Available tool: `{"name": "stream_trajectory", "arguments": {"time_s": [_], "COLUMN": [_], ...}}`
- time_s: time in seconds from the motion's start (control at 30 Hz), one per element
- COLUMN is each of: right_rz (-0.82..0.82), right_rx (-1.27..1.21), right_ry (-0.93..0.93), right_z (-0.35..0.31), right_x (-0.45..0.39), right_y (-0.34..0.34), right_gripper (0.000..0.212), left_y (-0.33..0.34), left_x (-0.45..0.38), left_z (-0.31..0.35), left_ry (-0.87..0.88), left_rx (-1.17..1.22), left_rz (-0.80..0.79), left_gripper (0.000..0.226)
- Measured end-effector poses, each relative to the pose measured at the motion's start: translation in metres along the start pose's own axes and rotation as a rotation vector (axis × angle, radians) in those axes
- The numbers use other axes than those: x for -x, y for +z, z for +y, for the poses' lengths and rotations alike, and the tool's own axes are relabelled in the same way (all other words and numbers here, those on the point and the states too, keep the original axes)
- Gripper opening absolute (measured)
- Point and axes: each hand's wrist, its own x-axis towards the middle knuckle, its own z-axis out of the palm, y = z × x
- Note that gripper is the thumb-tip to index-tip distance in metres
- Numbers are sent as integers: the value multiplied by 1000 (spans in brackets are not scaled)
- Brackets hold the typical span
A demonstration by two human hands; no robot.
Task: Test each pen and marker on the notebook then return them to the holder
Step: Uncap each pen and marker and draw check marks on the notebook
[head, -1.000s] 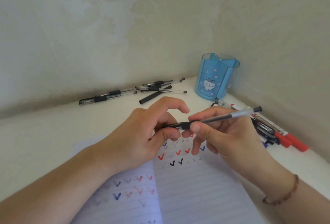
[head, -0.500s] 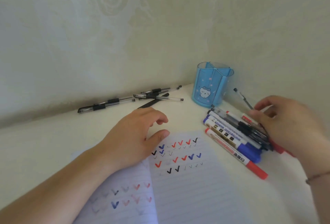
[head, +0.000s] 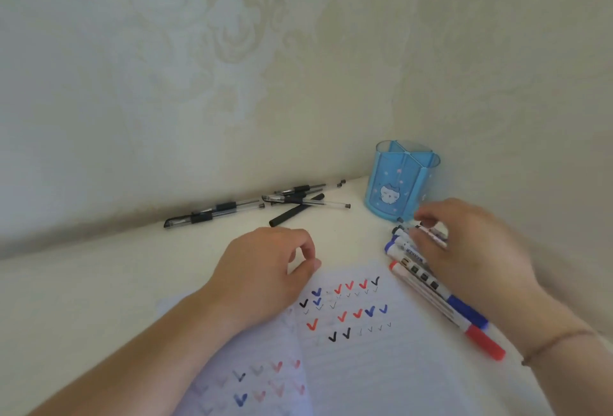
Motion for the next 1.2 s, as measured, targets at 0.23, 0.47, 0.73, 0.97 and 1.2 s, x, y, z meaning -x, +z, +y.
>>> {"name": "stream_trajectory", "arguments": {"time_s": [0.23,0.47,0.73,0.97,1.2], "right_rz": [-205,-150,-102,246,-220], "right_rx": [269,412,330,-344,-1275], "right_ry": [-276,-293,-324,-335,-129], "right_z": [-68,-64,-60,-43,-46], "right_x": [-64,-88,-83,-5,34], "right_y": [50,80,76,9,22], "right_gripper": [32,27,20,3,20], "left_y": [-6,-7,0,-5,-3], "left_x": [1,1,-1,-6,6], "left_z": [3,5,-3,-5,18], "left_ry": [-30,38,150,231,489], "left_rx": [-114,-96,-146,-98,288], "left_rz": [-12,54,228,375,-49], "left_gripper": [22,23,27,41,17]}}
